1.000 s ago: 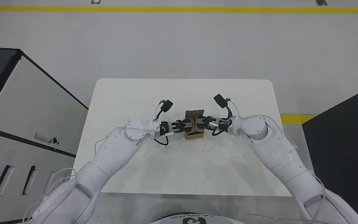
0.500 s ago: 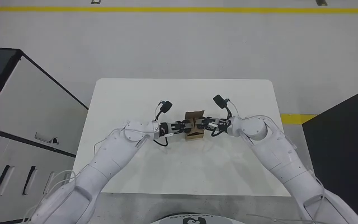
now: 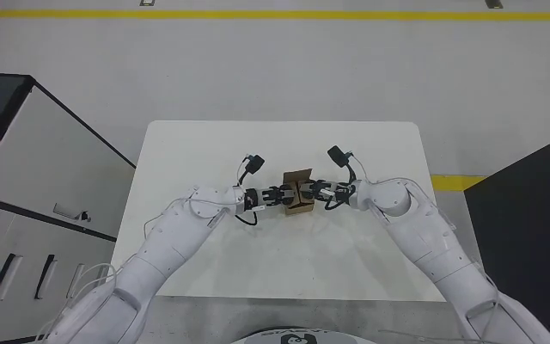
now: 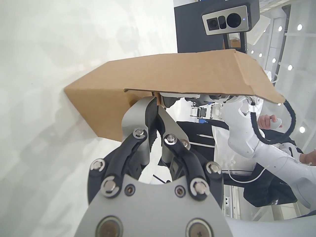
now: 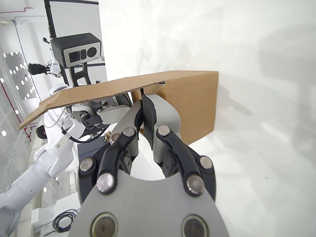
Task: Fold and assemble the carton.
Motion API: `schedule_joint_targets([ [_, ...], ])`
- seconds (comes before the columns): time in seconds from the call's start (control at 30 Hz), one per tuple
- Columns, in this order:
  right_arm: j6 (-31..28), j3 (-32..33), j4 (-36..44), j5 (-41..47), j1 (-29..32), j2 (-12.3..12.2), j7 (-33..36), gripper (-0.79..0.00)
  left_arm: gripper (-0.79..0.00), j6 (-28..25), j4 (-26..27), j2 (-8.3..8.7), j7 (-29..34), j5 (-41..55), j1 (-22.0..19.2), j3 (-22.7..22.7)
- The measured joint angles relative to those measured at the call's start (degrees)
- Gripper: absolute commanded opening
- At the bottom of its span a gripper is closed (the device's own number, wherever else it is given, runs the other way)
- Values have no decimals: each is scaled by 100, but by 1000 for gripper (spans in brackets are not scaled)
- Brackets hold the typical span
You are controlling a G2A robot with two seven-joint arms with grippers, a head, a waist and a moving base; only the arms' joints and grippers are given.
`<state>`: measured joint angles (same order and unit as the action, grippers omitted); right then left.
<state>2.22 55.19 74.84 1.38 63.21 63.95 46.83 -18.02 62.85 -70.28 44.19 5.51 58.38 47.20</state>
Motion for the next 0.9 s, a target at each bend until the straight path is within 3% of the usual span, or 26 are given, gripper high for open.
schedule_joint_targets([
  [0.9, -52, 150, -3, 63, 86, 10, 21, -785, -785, -30, 28, -36, 25, -28, 65, 128],
])
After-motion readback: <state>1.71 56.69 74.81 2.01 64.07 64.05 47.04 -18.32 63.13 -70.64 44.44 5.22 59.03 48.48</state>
